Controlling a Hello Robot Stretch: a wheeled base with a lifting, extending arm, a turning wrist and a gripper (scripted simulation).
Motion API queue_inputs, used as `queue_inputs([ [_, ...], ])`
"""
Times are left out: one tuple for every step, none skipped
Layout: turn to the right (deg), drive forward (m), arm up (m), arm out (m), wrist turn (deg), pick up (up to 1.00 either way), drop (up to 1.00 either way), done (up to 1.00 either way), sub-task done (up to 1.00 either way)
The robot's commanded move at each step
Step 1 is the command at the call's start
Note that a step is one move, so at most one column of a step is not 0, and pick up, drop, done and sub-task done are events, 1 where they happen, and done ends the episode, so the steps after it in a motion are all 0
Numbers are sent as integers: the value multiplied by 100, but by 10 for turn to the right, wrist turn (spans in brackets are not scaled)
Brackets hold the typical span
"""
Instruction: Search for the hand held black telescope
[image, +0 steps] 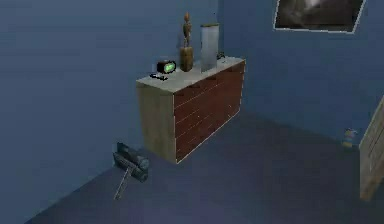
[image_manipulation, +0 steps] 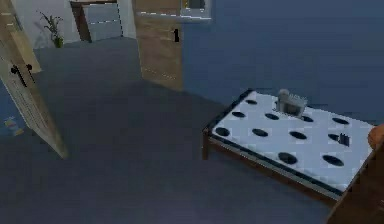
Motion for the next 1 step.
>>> queue_inputs([
  [-270,0,0,0,0,0,0,0,0],
])
